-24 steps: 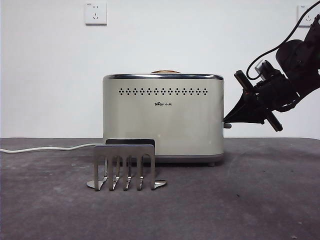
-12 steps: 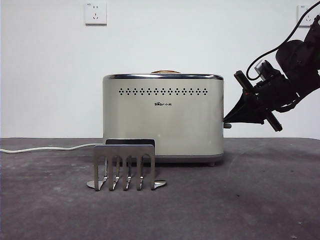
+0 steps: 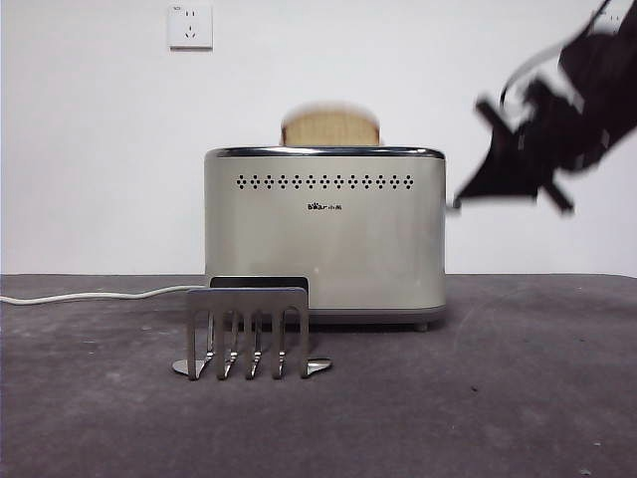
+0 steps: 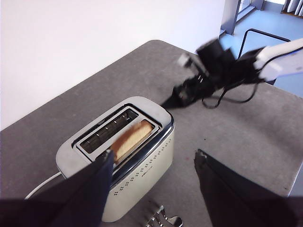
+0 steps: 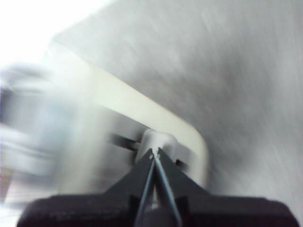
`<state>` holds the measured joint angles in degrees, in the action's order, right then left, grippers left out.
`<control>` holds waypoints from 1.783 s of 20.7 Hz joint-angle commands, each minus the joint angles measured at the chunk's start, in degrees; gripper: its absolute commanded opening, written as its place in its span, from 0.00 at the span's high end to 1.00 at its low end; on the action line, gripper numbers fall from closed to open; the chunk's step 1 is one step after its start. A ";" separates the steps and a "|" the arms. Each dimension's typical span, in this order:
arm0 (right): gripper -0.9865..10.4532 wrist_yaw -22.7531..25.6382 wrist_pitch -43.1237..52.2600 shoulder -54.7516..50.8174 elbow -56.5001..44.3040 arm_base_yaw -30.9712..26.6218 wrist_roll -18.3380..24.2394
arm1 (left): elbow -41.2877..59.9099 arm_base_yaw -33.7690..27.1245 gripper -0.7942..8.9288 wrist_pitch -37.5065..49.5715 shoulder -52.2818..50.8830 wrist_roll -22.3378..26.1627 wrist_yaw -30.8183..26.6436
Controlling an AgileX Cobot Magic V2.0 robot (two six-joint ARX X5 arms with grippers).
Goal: Pick up a slice of bread from the rack,put the bread on the toaster,press the button
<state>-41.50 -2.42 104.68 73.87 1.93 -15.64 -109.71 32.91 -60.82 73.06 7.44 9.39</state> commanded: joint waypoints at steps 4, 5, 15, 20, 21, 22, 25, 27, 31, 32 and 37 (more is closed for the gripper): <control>0.92 -0.15 -14.62 -19.78 -0.31 -0.24 3.52 | 0.48 0.11 0.63 -1.81 -0.09 0.09 -0.13; 0.92 -0.15 -19.26 -23.12 -0.31 -0.13 5.75 | 0.48 0.11 0.63 -2.34 -0.09 0.09 -0.11; 0.92 -0.09 -56.04 -44.13 -0.31 1.25 24.72 | 0.48 0.13 0.64 -10.64 -0.07 0.11 -0.11; 0.92 -0.11 -62.47 -47.95 -0.31 1.25 27.12 | 0.48 0.13 0.94 -14.34 -0.07 0.28 -0.11; 0.92 -0.11 -62.73 -48.28 -0.31 1.25 27.10 | 0.48 0.13 0.93 -14.67 -0.07 0.31 -0.11; 0.92 -0.11 -62.75 -48.59 -0.31 1.25 27.08 | 0.48 0.13 0.93 -14.82 -0.07 0.31 -0.09; 0.91 -0.15 -62.73 -48.87 -0.31 1.25 27.08 | 0.48 0.13 0.93 -14.62 -0.07 0.24 -0.11; 0.91 -0.13 -62.73 -48.87 -0.31 1.22 27.08 | 0.48 0.13 0.92 -14.73 -0.07 0.17 -0.11; 0.91 -0.09 -62.73 -48.83 -0.31 1.11 27.10 | 0.48 0.13 0.92 -14.64 -0.07 0.17 -0.11; 0.91 -0.09 -62.73 -48.83 -0.31 1.11 27.10 | 0.48 0.11 0.92 -14.64 -0.07 0.20 -0.17; 0.91 -0.09 -62.73 -48.83 -0.31 1.14 27.10 | 0.48 0.11 0.92 -14.64 -0.07 0.20 -0.20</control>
<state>-41.54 -65.19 55.81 74.02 3.03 10.98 -109.71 32.91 -75.70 73.06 7.44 9.34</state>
